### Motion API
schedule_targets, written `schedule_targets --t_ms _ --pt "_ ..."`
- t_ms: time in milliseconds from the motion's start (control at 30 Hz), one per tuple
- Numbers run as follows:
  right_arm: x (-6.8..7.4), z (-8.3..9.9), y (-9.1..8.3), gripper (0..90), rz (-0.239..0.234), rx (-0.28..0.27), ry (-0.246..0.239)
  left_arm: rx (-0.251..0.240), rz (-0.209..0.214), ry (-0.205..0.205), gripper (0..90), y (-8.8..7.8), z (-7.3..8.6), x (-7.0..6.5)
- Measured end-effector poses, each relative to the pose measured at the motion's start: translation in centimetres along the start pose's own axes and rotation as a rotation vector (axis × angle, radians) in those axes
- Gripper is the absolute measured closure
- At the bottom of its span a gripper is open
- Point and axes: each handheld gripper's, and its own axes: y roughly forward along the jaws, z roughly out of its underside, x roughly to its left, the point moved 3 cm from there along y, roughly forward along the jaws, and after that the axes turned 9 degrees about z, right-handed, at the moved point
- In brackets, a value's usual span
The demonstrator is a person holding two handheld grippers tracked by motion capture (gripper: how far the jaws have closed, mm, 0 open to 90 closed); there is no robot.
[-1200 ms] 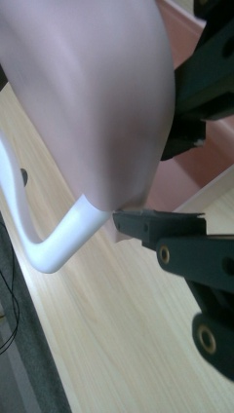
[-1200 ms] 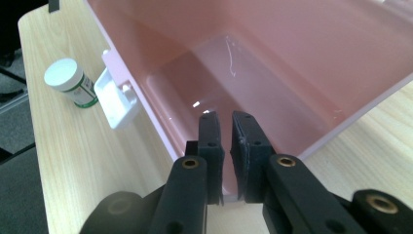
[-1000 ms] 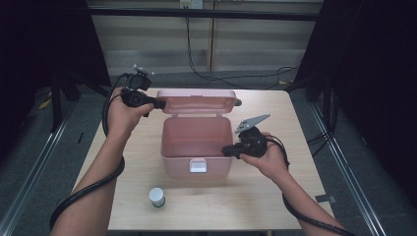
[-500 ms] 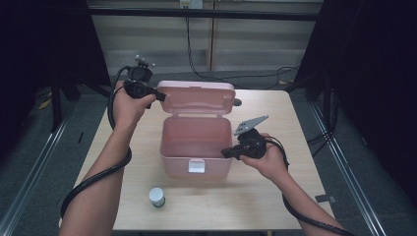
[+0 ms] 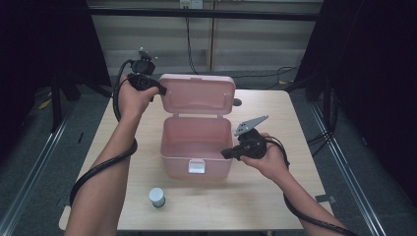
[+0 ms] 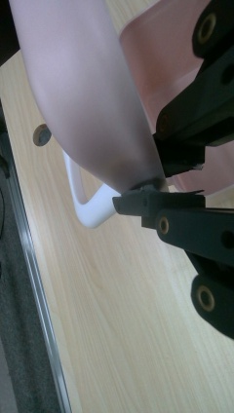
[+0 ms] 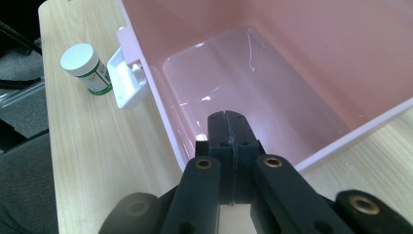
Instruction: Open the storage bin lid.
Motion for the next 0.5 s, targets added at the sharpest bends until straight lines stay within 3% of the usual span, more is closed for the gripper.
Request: schedule_targets --t_ms 500 --pt "-0.1 0.3 -0.2 90.0 -0.023 0.001 0.0 0.0 0.002 -0.023 82.0 1.2 -1.0 0.4"
